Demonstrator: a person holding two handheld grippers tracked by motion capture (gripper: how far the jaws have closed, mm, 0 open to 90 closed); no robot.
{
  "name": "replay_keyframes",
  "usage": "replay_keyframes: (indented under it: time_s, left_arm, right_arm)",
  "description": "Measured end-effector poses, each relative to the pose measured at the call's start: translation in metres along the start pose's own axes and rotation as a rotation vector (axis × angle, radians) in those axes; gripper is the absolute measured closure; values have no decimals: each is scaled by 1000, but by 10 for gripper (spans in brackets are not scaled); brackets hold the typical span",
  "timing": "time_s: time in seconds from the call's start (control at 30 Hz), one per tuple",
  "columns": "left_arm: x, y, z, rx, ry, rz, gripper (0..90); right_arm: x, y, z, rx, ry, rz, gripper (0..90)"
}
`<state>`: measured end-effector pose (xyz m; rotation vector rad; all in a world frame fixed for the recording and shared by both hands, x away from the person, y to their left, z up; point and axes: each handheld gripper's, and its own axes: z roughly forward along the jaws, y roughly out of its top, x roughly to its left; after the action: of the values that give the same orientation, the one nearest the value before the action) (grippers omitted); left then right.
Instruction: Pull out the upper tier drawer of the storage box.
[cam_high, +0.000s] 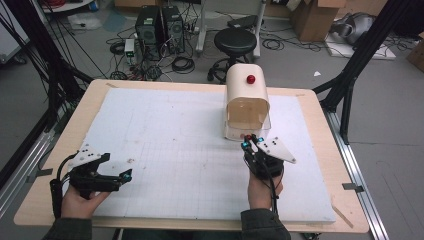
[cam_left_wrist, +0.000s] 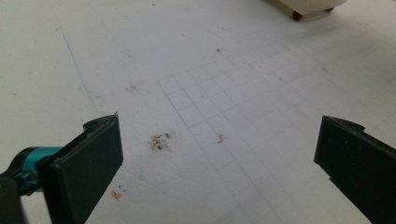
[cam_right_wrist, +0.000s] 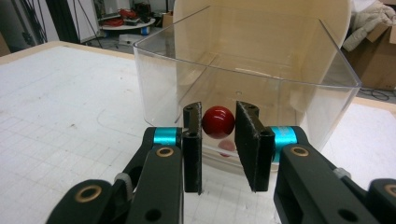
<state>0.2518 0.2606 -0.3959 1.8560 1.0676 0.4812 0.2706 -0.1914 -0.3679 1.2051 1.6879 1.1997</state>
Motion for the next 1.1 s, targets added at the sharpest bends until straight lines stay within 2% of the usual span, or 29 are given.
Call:
replay_keyframes:
  time_s: [1.1]
  left_arm:
    - [-1, 0, 0, -1, 0, 1, 17]
  right_arm:
    - [0, -4, -5, -10, 2, 4, 726]
